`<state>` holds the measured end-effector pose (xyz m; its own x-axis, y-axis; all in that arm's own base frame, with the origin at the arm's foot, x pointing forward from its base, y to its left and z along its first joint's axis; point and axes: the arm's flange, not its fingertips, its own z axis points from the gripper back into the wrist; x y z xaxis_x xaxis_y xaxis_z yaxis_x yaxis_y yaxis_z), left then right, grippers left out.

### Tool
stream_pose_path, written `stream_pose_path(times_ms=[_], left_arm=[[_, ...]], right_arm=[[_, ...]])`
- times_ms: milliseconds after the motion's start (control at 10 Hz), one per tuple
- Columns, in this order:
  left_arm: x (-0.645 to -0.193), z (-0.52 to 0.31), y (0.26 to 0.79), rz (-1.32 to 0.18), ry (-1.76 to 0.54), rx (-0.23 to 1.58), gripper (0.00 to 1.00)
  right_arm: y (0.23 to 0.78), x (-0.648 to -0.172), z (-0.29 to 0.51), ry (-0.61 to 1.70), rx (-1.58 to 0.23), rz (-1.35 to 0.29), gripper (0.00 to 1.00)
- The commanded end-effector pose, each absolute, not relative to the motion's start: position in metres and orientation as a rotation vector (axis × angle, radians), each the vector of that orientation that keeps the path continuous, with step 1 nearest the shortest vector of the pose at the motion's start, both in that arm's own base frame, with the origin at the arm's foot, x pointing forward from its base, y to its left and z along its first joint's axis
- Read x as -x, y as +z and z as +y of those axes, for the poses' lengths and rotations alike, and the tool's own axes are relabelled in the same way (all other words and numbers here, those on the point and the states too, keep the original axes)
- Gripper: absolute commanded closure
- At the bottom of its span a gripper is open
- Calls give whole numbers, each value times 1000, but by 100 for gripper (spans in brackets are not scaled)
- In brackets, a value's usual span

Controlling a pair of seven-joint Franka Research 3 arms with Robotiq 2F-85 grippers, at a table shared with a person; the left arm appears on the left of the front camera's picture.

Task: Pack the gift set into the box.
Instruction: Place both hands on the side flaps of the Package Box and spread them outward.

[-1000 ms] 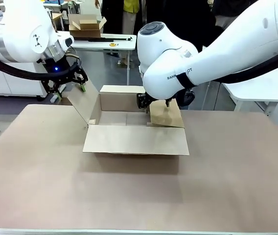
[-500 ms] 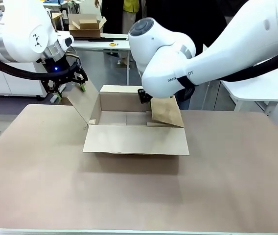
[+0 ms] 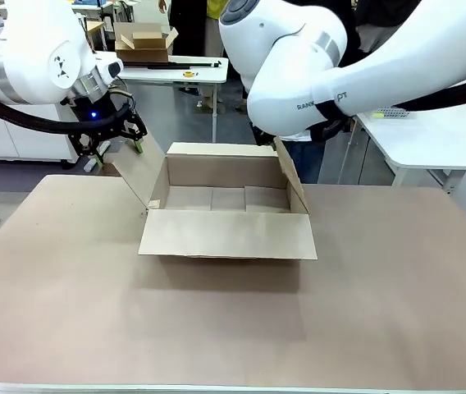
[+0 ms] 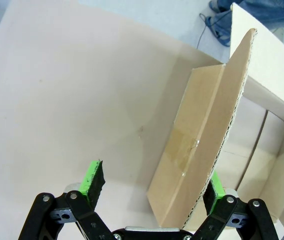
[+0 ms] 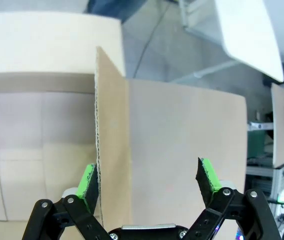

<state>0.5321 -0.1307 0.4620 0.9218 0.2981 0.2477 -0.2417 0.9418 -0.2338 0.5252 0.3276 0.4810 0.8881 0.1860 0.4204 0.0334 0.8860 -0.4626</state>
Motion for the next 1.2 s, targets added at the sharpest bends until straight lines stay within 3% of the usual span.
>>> stream_pose_path(times_ms=[0, 100, 500, 800, 1100], left_arm=[[-532, -132, 464, -283, 294, 184, 0], [-532, -132, 464, -283, 294, 184, 0], [-532, -132, 464, -283, 294, 184, 0], [-532, -132, 464, -283, 294, 184, 0], [-532, -132, 464, -283, 294, 184, 0]], right_arm=[[482, -511, 314, 0, 518, -550, 0], [481, -525, 328, 83, 480, -475, 0], [480, -522, 329, 69, 489, -483, 0], [480, -551, 256, -177, 464, -393, 0], [482, -577, 189, -337, 234, -325, 0]])
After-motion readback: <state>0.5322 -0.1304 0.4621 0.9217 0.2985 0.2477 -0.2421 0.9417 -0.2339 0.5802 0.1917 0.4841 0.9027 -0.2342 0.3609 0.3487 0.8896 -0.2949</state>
